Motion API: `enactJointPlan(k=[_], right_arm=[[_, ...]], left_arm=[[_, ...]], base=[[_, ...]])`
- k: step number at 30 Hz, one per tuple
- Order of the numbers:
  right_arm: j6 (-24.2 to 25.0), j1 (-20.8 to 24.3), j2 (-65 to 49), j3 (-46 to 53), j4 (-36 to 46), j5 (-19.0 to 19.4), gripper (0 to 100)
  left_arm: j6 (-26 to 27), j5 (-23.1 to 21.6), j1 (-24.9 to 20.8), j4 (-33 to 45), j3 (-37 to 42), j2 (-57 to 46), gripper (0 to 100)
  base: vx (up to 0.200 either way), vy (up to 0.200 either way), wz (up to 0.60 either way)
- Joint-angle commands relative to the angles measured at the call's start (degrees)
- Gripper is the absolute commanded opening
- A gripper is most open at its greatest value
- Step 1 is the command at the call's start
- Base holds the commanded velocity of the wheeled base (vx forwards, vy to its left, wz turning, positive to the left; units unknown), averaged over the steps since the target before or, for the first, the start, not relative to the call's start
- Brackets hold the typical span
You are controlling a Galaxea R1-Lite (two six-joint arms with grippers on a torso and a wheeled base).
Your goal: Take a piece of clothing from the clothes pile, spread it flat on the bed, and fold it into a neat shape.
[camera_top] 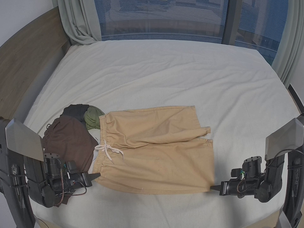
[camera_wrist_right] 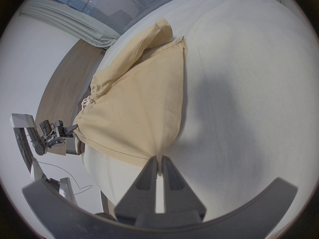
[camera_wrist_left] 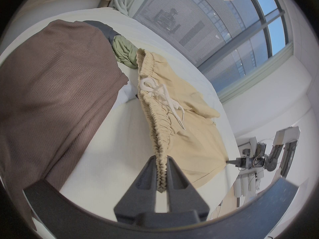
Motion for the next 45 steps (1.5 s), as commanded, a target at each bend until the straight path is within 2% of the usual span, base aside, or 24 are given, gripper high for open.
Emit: enactJointPlan(k=[1, 13, 17, 26, 30, 38, 45], right_arm=[[-1.1, -0.3, -2.8, 2.7, 0.8, 0.0, 0], [-7.2, -0.3, -3.6, 7.6, 0.9, 0.0, 0], [-7.4, -0.1, -3.8, 8.2, 0.5, 0.0, 0], [-7.2, -0.4, -5.8, 8.1, 0.1, 0.0, 0], [-5.9, -0.2, -9.8, 7.6, 0.2, 0.0, 0], [-1.1, -0.4, -16.2, 3.4, 1.1, 0.0, 0], [1.4, -0.5, -18.4, -2.3, 1.7, 0.0, 0]], left_arm=[[2.6, -0.1, 0.0, 0.0, 4.0, -1.4, 0], [8.0, -0.1, 0.5, 0.2, 9.5, -1.0, 0], [9.8, -0.2, 0.5, 0.5, 10.2, -0.2, 0], [9.6, -0.3, 0.6, -0.1, 8.3, 0.1, 0], [7.7, -0.3, 0.3, -0.1, 5.7, -1.8, 0], [-1.9, 0.9, -1.5, -0.1, 0.9, -5.8, 0], [-3.5, 1.3, -1.5, -0.1, -1.4, -5.8, 0]], base=[[0.000, 0.000, 0.00], [0.000, 0.000, 0.00], [0.000, 0.000, 0.00], [0.000, 0.000, 0.00], [0.000, 0.000, 0.00], [0.000, 0.000, 0.00], [0.000, 0.000, 0.00]])
